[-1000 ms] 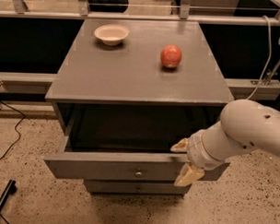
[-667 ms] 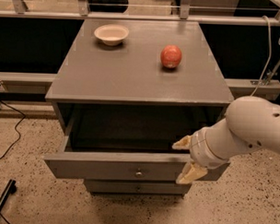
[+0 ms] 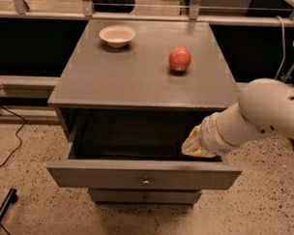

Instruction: Open top drawer

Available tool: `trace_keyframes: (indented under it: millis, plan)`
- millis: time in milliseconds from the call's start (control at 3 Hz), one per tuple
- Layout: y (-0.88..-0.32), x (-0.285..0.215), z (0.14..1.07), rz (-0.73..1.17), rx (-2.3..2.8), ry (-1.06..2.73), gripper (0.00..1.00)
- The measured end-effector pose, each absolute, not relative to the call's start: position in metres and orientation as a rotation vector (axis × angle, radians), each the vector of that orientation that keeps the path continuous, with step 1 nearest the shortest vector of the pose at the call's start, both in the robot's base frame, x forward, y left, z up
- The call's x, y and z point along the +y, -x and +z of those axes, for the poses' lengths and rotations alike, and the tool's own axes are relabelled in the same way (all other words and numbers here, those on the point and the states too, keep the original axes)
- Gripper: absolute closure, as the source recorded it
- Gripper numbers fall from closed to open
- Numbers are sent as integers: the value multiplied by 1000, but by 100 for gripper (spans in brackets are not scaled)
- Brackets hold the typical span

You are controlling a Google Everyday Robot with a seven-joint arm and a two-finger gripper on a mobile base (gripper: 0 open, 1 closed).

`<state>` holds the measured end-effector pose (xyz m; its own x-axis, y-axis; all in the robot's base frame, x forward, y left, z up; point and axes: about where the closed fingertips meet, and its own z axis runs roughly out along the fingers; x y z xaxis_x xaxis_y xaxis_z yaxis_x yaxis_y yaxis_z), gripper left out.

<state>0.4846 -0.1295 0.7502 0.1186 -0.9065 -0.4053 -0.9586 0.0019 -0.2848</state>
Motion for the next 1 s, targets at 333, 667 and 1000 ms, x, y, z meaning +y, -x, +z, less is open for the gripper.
trace_keyframes:
  millis: [333,667,1000]
  plan:
    - [-508,-113,743,156,1812,1900,96]
    - [-525,-98,717,177,1859,1887,100]
    - [-531,-89,686,207,1919,1881,100]
